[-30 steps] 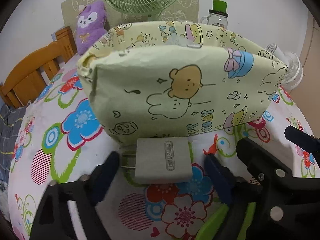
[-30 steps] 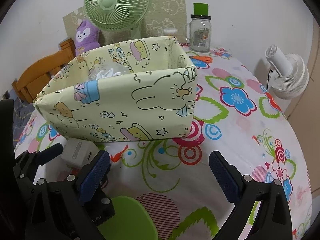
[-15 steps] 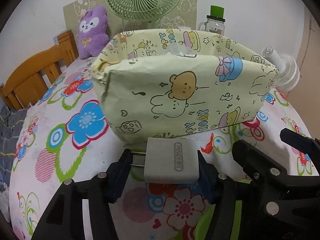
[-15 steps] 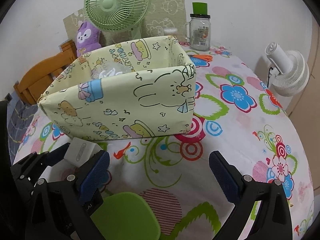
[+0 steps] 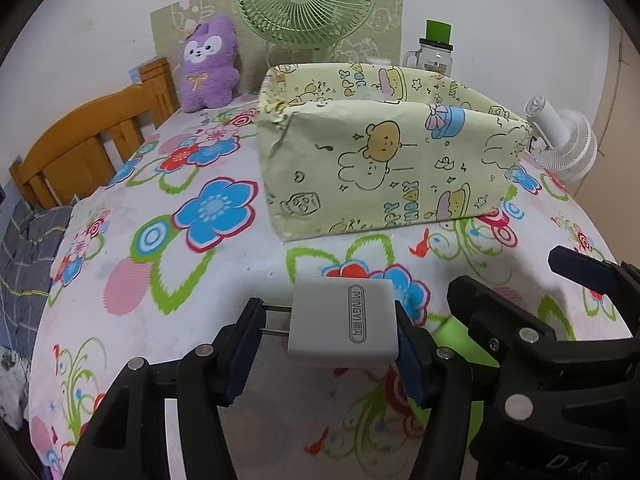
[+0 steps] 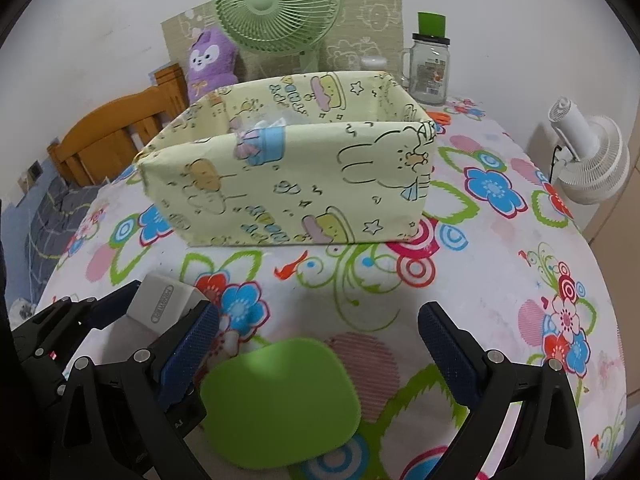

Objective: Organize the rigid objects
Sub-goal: 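Grasp the green rounded pad with the right tool while the left tool holds the charger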

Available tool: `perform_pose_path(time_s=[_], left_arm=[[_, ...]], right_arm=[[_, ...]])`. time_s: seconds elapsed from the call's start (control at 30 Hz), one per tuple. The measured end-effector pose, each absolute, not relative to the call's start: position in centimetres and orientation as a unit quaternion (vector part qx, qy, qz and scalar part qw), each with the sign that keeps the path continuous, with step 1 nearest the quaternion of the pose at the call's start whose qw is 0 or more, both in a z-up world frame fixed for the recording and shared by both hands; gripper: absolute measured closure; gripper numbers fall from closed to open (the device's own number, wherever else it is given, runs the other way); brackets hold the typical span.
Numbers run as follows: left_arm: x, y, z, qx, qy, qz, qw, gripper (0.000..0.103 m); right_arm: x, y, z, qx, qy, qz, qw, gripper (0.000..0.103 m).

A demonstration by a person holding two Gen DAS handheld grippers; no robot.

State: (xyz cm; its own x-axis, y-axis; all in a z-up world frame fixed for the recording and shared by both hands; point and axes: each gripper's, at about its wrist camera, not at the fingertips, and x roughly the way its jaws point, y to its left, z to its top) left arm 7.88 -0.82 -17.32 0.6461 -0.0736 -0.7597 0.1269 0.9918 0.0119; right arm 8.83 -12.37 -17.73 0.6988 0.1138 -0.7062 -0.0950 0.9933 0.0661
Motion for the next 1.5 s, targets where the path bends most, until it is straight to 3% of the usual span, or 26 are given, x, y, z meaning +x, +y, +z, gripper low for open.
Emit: perform_pose_path(time_s=[0.9, 1.5], left_arm=[[1.7, 0.3, -17.7, 0.042, 0.411, -0.034, 0.910, 0.040], [1.2, 1.0, -18.6, 0.076, 0.412, -0.022, 0.908, 0.040]], right_arm=[[4.9, -11.0, -18.9, -0.041, 0.411, 0.090, 0.906, 0.002], [6.6, -10.2, -21.2, -0.049, 0.451, 0.110, 0.884, 0.000]])
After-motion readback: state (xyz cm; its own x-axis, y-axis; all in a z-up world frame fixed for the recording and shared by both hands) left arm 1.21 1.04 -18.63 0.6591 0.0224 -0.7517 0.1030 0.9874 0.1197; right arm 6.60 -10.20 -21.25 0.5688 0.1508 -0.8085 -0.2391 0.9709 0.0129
